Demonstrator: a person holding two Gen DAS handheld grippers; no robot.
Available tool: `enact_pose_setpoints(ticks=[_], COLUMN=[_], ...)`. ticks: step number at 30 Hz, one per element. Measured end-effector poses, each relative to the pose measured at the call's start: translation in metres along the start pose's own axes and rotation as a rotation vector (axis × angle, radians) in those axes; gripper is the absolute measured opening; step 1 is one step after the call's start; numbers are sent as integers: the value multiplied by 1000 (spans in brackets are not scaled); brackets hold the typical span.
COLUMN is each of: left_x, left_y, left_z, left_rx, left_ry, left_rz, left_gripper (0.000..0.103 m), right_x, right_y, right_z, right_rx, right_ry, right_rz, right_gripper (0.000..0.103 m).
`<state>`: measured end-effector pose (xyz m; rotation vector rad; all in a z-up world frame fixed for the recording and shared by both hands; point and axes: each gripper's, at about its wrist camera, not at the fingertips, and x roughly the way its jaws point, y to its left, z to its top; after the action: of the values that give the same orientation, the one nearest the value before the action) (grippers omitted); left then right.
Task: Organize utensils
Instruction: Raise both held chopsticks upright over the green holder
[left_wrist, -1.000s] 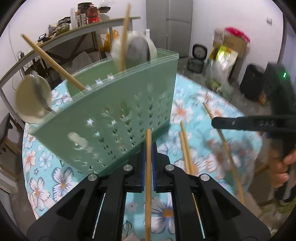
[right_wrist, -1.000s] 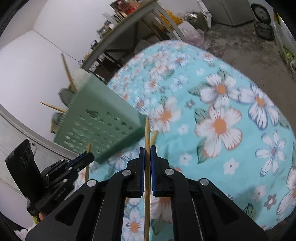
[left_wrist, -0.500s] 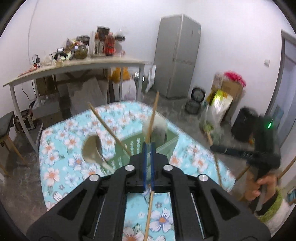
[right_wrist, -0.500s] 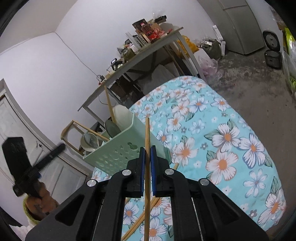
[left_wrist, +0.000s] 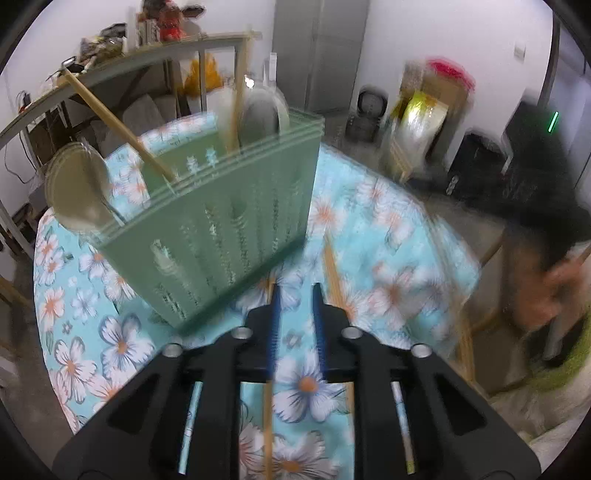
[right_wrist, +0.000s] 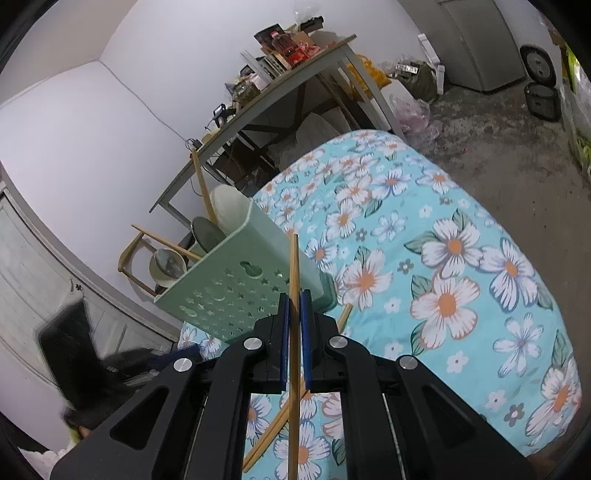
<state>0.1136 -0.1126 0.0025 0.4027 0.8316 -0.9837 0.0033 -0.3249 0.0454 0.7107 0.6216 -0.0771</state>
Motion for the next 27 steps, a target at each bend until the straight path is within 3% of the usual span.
enact_pose_setpoints(ticks=[4, 6, 9, 11, 20, 22, 25, 27], left_x=[45, 57, 63, 61, 33, 31, 25, 29], left_y=[0, 3, 8, 10, 12, 14, 16, 12], left_z=[-18, -24, -37, -42, -71, -72, -64, -56], left_rx=[44, 41, 15, 9, -36, -46, -68, -56], left_ry=[109, 140, 157, 154, 251, 255, 235, 223], left_rz=[89, 100, 91, 87, -22, -18, -20, -13], left_gripper=[24, 24, 21, 6, 6, 9, 27, 28], right_x=[4, 5, 6, 8, 9, 10, 11, 11], right_y=[-4, -5, -7, -8, -10, -10, -8, -8], right_z=[-4, -5, -5, -6, -6, -7, -8, -10], right_rx=[11, 15, 18, 23, 31, 36, 36, 36], right_ry=[10, 13, 15, 19, 19, 22, 27, 30], right_rz=[3, 5, 5, 5, 15, 19, 22, 21], right_gripper=[6, 6, 6, 6, 6, 6, 6, 6])
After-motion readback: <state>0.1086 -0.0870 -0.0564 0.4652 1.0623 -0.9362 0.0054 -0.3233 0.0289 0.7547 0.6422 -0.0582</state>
